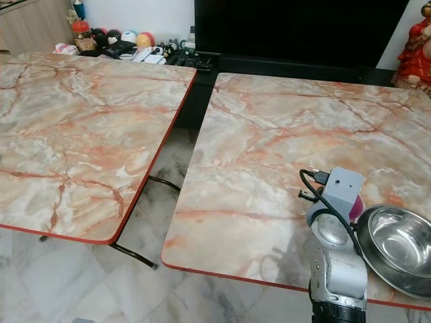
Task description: Setting the table
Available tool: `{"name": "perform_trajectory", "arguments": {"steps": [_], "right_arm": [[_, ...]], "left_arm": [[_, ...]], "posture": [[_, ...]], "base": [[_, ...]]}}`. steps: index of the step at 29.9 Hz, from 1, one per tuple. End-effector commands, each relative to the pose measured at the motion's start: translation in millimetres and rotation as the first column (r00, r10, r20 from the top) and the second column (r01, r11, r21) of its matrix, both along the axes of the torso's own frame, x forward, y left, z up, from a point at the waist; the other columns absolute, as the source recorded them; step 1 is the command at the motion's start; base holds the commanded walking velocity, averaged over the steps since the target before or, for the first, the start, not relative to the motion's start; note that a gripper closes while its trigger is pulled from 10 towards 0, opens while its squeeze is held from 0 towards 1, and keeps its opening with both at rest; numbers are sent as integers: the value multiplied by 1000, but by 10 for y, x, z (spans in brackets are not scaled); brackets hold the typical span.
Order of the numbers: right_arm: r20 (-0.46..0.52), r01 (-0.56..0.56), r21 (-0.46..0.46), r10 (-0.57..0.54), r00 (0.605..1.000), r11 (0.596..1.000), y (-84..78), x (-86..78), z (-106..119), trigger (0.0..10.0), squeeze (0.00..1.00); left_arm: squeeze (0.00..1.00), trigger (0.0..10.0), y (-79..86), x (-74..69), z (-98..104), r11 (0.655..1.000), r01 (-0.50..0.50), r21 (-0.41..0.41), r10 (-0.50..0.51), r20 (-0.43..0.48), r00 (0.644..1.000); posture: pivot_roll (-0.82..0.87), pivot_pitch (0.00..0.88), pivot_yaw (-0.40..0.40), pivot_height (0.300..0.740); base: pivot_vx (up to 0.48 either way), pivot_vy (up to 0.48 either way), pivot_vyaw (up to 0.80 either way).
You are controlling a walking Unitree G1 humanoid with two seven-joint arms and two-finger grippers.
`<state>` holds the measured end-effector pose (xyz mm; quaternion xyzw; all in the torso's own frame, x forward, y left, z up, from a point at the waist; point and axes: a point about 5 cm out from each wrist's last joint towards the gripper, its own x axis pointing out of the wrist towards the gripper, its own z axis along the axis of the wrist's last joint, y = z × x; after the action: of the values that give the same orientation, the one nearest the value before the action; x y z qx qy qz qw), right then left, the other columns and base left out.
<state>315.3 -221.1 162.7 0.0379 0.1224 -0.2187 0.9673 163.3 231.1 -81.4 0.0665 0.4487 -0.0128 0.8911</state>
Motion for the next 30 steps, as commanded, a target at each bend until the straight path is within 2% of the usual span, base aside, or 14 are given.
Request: {"name": "perform_trajectory", "arguments": {"steps": [1, 18, 19, 24, 25, 28, 29, 30], "right_arm": [[26, 16, 2, -16, 1000, 1000, -32, 1, 60, 10000, 0], [38, 26, 3, -26, 999, 1000, -91, 59, 70, 10000, 0], [33, 29, 4, -29, 999, 1000, -94, 63, 56, 10000, 1000], [25, 21, 6, -21, 999, 1000, -83, 74, 36, 10000, 969], [25, 20, 5, -20, 999, 1000, -80, 75, 33, 10000, 753], [23, 18, 3, -19, 1000, 1000, -72, 80, 25, 10000, 741], [21, 17, 2, -17, 1000, 1000, -70, 81, 15, 10000, 0], [21, 17, 2, -17, 1000, 1000, -70, 80, 11, 10000, 0]], "left_arm": [[0, 10000, 23, -96, -39, 1000, -14, -1, 14, -35, 999], [0, 10000, 28, -91, -36, 1000, -15, -2, 15, -35, 999], [0, 10000, 23, -92, -38, 1000, -15, -3, 15, -36, 999], [0, 10000, 15, -103, -44, 1000, -14, -6, 14, -39, 999], [0, 10000, 14, -104, -45, 1000, -14, -6, 14, -40, 999], [0, 10000, 14, -106, -46, 1000, -16, -6, 15, -39, 999], [0, 10000, 17, -105, -44, 1000, -17, -5, 17, -37, 999], [0, 10000, 19, -103, -43, 1000, -18, -5, 18, -36, 999]], "posture": [[-67, 117, -19, 740], [-64, 117, -18, 740], [-64, 117, -18, 740], [-64, 118, -19, 740], [-62, 119, -19, 740], [-62, 119, -20, 740], [-62, 119, -20, 740], [-62, 119, -20, 740]], "base": [[0, 0, 0], [0, 0, 0], [0, 0, 0], [0, 0, 0], [0, 0, 0], [0, 0, 0], [0, 0, 0], [0, 0, 0]]}}
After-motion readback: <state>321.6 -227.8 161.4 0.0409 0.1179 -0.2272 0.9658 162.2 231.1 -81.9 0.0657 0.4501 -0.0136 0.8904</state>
